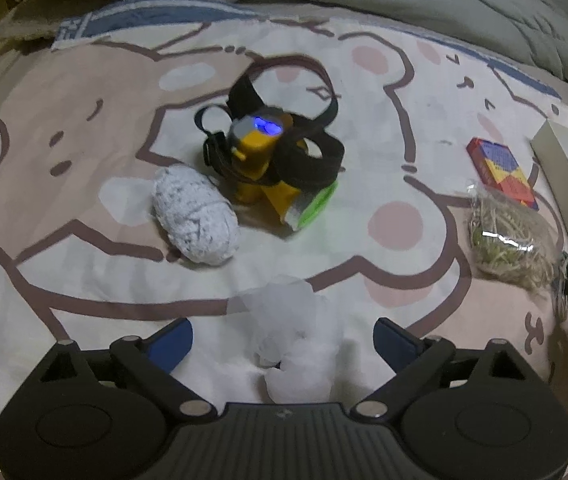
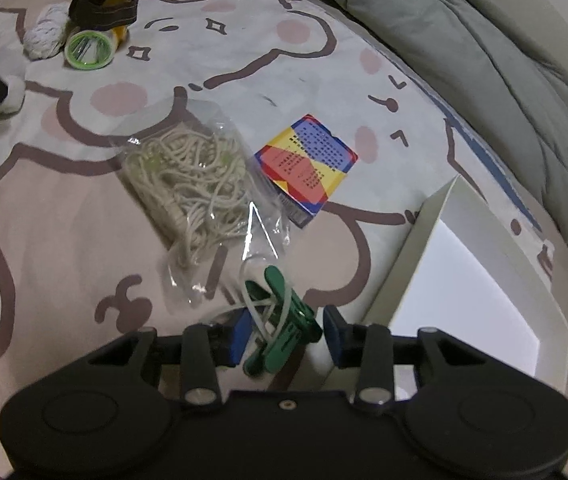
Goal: Organize objects
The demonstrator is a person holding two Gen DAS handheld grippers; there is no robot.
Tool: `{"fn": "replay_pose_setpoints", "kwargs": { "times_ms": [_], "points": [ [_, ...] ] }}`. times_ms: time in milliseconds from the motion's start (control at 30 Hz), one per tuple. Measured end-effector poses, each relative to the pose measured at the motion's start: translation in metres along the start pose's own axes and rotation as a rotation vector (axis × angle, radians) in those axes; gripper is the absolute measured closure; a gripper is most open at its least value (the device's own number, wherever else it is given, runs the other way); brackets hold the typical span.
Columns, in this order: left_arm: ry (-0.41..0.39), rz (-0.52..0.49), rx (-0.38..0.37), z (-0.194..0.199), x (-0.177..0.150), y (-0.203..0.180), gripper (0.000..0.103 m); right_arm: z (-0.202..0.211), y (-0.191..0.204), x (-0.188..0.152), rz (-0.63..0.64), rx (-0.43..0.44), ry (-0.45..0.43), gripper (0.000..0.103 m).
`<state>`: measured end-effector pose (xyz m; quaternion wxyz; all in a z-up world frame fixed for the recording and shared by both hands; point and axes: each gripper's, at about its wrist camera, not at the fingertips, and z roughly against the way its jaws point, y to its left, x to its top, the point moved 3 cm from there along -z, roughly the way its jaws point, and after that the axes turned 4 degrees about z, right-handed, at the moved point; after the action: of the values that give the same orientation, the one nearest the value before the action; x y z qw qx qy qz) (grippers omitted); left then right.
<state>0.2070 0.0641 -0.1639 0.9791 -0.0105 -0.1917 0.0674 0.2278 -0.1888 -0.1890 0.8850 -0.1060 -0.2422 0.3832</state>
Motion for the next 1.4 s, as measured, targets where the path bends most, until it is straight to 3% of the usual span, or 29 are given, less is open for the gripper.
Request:
{"fn": "replay_pose_setpoints", "kwargs": {
  "times_ms": [133, 200, 500, 800, 1400],
  "points": [
    [0.025, -0.011, 0.004, -0.008, -0.002, 0.000, 0.021, -0.003, -0.002, 0.001, -0.009, 0.000, 0.002, 0.071],
    [0.041, -0.004, -0.001, -0.010, -0.002, 0.001, 0.034, -0.002, -0.003, 0.002, -0.018, 0.005, -0.002, 0.073],
    [0.047, -0.037, -0.060, -0.005, -0.006, -0.005, 0.065, 0.012, -0.008, 0.003, -0.058, 0.021, -0.028, 0.073],
    [-0.017, -0.020, -0.084, 0.015, -0.002, -0.006, 0.068, 0.040, -0.019, 0.000, -0.147, 0.012, -0.085, 0.073],
    [-0.272, 0.002, -0.065, 0.080, 0.014, -0.024, 0.068, 0.104, -0.034, 0.007, -0.447, 0.051, -0.280, 0.076]
  ]
}}
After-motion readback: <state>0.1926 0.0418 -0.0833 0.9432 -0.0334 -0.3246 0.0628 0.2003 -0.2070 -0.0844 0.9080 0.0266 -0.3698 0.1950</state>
